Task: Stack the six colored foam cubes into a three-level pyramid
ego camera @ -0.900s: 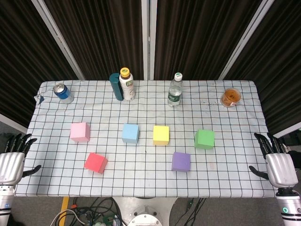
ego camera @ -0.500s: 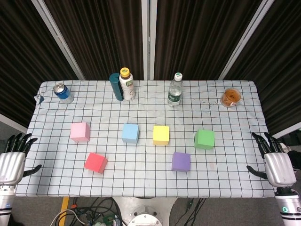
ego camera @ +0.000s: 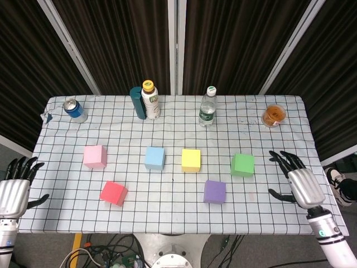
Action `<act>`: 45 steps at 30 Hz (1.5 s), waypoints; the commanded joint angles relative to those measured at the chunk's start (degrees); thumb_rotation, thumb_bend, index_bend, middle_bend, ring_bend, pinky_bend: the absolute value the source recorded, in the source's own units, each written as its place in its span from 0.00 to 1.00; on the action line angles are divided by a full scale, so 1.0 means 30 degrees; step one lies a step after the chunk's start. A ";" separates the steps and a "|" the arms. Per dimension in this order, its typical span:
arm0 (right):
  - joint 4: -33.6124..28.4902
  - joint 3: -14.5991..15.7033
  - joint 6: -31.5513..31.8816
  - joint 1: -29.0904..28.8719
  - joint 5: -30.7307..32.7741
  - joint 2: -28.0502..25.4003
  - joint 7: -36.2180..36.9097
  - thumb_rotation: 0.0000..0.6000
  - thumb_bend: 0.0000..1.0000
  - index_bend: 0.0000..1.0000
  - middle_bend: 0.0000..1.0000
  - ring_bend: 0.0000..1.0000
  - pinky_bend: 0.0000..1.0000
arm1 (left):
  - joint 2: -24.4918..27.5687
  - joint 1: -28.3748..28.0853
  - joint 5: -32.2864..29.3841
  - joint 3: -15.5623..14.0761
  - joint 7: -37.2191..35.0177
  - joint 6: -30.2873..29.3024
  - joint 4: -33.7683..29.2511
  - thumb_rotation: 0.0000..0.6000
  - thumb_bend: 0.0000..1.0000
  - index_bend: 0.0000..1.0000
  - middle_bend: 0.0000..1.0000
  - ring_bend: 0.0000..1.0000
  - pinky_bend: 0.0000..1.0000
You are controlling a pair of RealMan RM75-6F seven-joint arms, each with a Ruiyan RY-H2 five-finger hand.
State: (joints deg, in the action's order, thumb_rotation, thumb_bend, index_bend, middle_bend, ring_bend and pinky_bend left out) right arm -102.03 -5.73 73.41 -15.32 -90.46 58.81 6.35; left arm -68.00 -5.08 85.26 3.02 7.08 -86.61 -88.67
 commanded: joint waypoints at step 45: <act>1.0112 -0.4452 -1.0343 -1.7380 1.7416 1.5406 -0.9016 1.00 0.05 0.00 0.21 0.00 0.06 | 0.0187 -0.0437 0.0167 -0.0274 -0.1314 0.0877 0.0354 1.00 0.03 0.21 0.10 0.03 0.06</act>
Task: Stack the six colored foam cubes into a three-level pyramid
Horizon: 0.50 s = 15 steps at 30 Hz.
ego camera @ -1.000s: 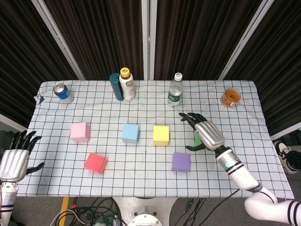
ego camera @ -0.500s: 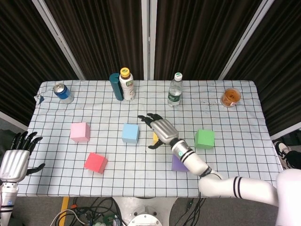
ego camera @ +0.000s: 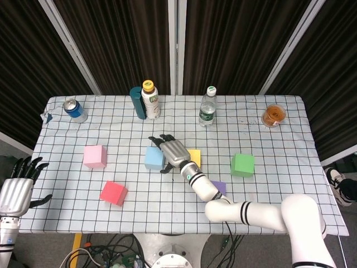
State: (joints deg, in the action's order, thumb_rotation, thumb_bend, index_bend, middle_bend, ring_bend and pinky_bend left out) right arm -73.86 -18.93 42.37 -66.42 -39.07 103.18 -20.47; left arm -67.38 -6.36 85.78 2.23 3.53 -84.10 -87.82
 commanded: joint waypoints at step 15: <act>0.1847 -0.0012 0.0391 0.0151 -0.2149 0.1010 0.1587 1.00 0.21 0.11 0.38 0.09 0.08 | -0.0125 -0.0021 0.0106 -0.0052 -0.0752 0.0014 0.0462 1.00 0.03 0.21 0.10 0.03 0.06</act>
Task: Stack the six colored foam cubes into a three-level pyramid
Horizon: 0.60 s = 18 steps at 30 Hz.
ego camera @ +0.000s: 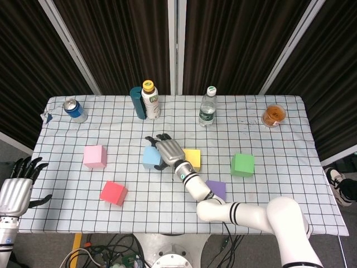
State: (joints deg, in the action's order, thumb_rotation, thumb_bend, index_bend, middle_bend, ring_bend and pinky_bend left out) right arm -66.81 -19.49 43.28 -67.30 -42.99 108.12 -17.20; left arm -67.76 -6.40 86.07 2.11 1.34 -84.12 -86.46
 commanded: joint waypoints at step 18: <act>-0.1299 0.1082 -0.1858 0.1601 -0.3195 -0.2870 0.2880 1.00 0.21 0.12 0.33 0.09 0.08 | 0.0049 -0.0238 0.0118 -0.0013 0.0050 0.0268 -0.0215 1.00 0.03 0.21 0.10 0.03 0.06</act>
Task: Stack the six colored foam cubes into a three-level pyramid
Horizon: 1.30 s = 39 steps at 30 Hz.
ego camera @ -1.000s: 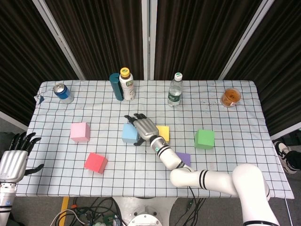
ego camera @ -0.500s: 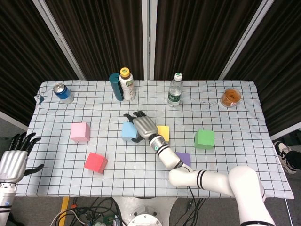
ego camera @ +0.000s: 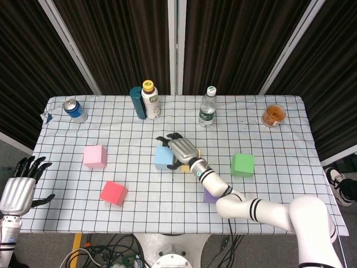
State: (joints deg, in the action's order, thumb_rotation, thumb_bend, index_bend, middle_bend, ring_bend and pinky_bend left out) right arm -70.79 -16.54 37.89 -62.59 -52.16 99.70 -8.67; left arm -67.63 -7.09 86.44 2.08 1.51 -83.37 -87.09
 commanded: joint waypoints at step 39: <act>-1.0074 0.2546 0.7884 0.8705 -0.5381 -1.2982 0.2349 1.00 0.20 0.00 0.05 0.00 0.00 | -0.1189 -0.7451 -0.1403 0.2046 -0.2455 0.9085 0.2993 1.00 0.05 0.22 0.14 0.06 0.06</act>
State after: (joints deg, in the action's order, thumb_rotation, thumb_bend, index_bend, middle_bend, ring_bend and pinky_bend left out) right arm -100.05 -9.83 60.60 -37.85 -66.98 62.15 -2.73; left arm -69.93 -28.18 83.51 7.87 -6.78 -57.61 -78.96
